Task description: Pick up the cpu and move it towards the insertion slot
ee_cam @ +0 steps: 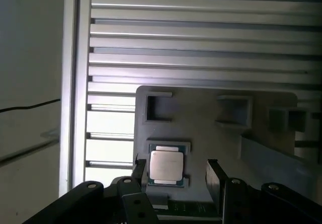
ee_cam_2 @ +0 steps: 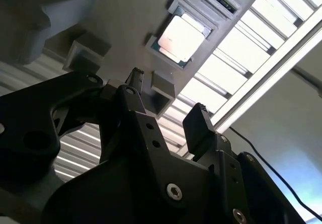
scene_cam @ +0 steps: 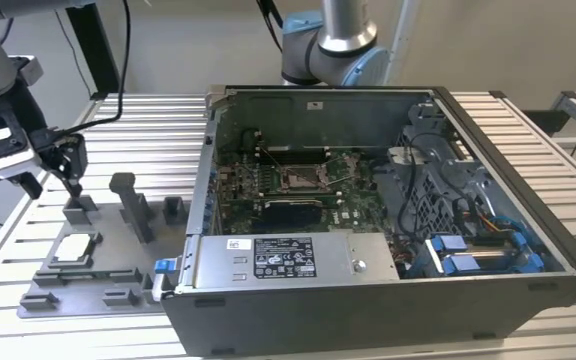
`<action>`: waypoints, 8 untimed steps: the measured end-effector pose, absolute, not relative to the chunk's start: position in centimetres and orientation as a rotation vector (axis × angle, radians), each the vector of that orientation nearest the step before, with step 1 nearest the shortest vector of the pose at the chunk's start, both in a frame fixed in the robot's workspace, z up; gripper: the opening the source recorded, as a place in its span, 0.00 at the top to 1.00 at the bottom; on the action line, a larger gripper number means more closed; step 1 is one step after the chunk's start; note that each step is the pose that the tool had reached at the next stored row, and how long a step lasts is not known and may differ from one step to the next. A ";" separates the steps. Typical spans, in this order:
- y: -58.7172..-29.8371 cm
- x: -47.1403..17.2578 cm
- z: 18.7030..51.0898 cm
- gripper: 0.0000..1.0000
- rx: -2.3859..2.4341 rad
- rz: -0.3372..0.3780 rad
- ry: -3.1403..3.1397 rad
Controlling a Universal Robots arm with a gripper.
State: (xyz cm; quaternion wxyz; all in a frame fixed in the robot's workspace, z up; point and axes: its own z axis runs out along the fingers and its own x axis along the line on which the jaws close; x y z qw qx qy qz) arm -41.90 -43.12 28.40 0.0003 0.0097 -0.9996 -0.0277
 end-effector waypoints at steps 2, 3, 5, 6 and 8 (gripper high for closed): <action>-43.1 -41.9 28.1 0.00 0.030 -0.087 -3.139; -43.1 -41.9 27.9 0.00 0.030 -0.087 -3.140; -43.1 -41.9 27.6 0.00 0.030 -0.087 -3.140; -43.1 -41.9 27.4 0.00 0.030 -0.087 -3.140; -43.1 -42.0 27.0 0.00 0.030 -0.087 -3.139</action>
